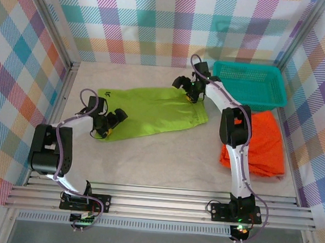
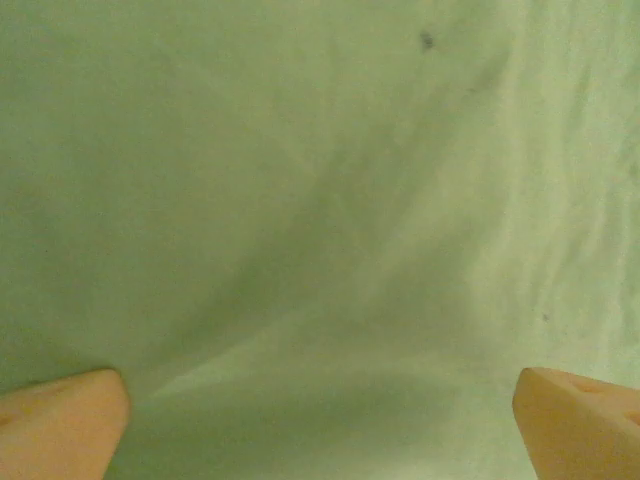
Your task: Fold and stack the shorts
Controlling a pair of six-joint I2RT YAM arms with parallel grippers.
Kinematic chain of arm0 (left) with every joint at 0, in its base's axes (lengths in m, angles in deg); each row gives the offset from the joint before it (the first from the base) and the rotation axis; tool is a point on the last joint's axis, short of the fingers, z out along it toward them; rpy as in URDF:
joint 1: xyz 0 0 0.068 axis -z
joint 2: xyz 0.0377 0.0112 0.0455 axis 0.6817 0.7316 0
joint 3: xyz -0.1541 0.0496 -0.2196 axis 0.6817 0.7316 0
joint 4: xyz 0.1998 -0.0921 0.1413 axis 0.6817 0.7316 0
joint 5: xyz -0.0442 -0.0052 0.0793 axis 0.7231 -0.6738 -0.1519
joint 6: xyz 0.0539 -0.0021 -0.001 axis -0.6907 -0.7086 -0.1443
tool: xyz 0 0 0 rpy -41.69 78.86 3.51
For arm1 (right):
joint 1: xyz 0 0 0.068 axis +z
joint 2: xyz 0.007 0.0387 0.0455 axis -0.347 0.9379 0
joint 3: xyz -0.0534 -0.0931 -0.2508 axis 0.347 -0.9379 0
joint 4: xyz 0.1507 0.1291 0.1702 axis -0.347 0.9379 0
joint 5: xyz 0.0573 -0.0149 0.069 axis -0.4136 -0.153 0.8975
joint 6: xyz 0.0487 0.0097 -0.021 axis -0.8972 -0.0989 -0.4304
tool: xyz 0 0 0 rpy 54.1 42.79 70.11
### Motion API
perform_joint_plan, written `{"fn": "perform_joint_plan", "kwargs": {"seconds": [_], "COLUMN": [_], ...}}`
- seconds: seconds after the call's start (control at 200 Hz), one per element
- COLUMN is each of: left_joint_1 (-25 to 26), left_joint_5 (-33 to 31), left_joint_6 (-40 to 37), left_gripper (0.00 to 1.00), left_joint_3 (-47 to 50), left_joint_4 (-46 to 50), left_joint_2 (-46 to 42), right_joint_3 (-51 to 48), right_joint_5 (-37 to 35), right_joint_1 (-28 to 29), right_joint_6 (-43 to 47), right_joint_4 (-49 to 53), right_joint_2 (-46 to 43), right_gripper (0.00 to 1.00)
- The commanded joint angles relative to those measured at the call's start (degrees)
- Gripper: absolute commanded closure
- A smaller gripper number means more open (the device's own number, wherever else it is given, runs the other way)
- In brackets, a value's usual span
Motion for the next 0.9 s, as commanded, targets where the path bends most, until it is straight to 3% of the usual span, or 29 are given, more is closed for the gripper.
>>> {"fn": "perform_joint_plan", "kwargs": {"seconds": [0.0,0.2,0.515,0.705,0.895], "left_joint_1": [0.4,0.1,-3.8,-3.0,1.6], "left_joint_5": [-5.0,-7.4,-8.2,-0.3,4.3], "left_joint_6": [-0.7,-0.6,-4.7,-4.3,0.2], "left_gripper": [0.00,0.00,0.00,0.00,0.00], "left_joint_3": [5.1,10.8,7.5,2.4,-0.6], "left_joint_4": [1.6,2.6,14.4,14.9,12.1], "left_joint_2": [-0.9,-2.7,-16.5,-27.5,-27.7], "right_joint_3": [2.1,-2.8,-38.8,-45.2,-50.6], "right_joint_5": [-3.4,-3.2,-2.3,0.9,6.9], "right_joint_1": [-0.5,-0.3,2.3,2.7,4.4], "right_joint_6": [-1.8,-5.1,-12.1,-9.6,-7.9], "right_joint_4": [2.8,6.0,-10.2,-14.1,-15.8], "right_joint_2": [1.9,-0.2,-24.9,-34.9,-42.9], "right_gripper": [0.07,0.07,0.06,0.04,0.04]}}
